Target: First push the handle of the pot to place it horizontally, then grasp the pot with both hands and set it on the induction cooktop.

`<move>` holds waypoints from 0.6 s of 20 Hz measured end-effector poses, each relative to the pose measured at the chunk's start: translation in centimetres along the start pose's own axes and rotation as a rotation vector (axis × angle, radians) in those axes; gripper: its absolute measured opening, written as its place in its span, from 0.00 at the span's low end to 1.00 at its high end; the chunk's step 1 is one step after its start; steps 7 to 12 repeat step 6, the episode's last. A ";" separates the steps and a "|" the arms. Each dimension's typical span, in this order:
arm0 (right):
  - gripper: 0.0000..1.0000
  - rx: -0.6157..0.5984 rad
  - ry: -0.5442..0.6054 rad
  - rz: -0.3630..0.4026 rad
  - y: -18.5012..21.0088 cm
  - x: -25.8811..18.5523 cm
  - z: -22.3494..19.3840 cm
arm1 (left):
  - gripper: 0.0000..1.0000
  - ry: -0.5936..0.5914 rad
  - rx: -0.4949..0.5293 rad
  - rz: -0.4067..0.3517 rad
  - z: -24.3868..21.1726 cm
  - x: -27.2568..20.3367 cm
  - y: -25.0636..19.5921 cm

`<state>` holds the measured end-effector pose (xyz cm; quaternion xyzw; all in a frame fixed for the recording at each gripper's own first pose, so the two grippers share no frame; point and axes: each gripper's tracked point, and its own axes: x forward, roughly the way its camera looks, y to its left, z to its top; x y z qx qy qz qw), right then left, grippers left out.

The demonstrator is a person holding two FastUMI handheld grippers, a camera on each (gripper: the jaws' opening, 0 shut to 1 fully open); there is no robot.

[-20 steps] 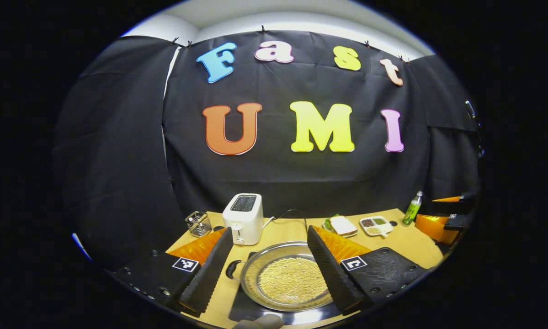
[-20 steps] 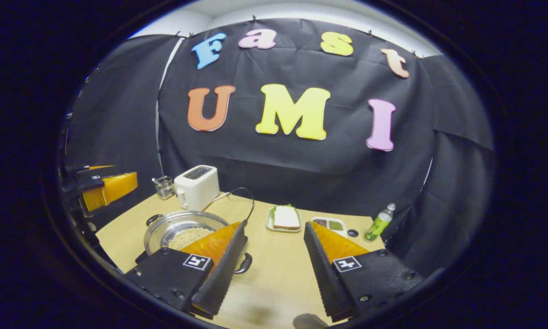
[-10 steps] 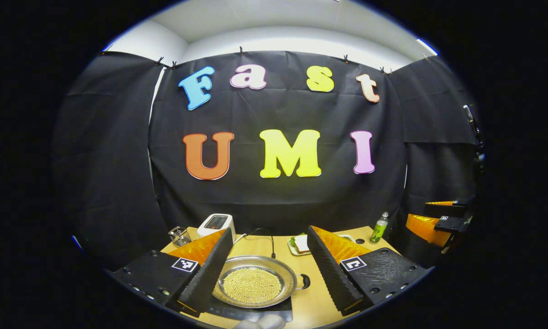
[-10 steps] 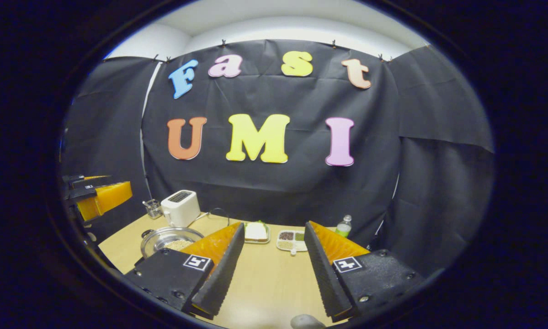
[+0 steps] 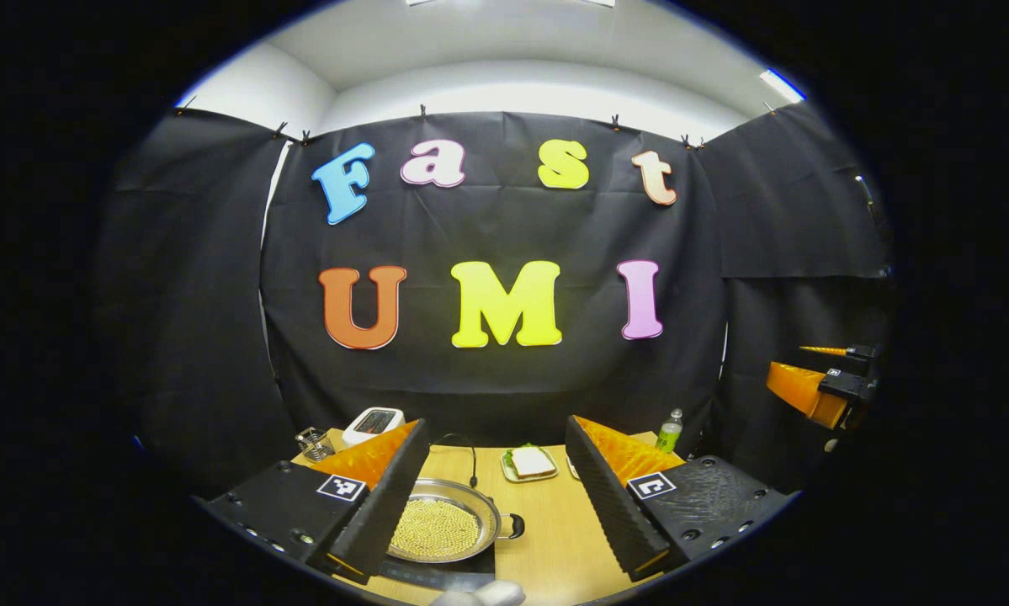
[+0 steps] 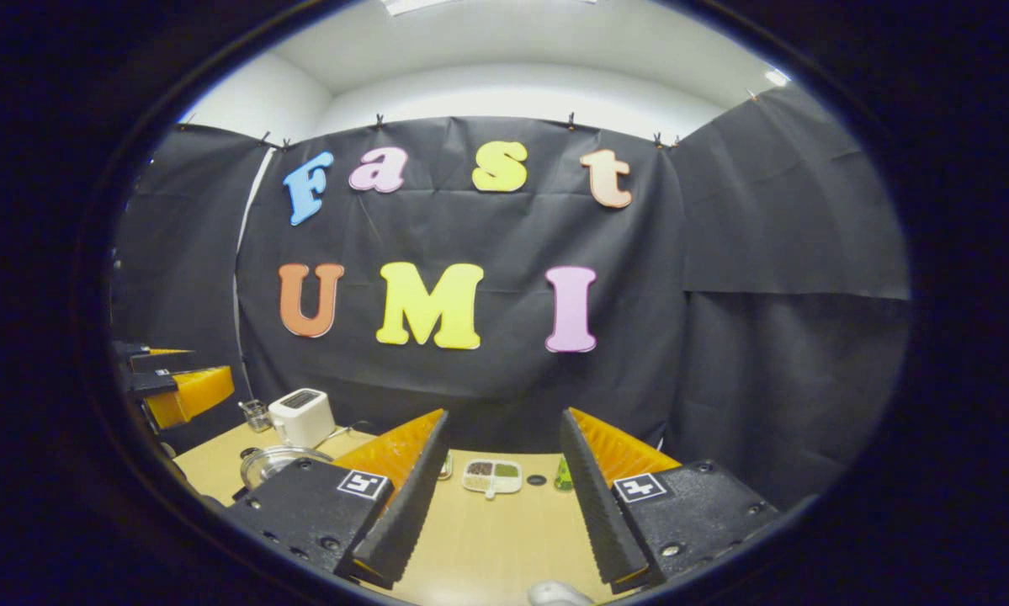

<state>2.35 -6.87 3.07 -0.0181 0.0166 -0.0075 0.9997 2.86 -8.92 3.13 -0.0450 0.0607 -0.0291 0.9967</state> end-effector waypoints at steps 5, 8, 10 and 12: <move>0.87 0.019 -0.057 0.021 0.0 -0.5 1.1 | 1.00 -0.011 -0.008 0.010 0.5 -0.6 0.4; 0.87 0.022 -0.060 0.020 -0.3 -0.6 0.9 | 0.89 -0.013 -0.007 0.014 0.7 -0.7 0.5; 0.87 0.022 -0.060 0.020 -0.3 -0.6 0.9 | 0.89 -0.013 -0.007 0.014 0.7 -0.7 0.5; 0.87 0.022 -0.060 0.020 -0.3 -0.6 0.9 | 0.89 -0.013 -0.007 0.014 0.7 -0.7 0.5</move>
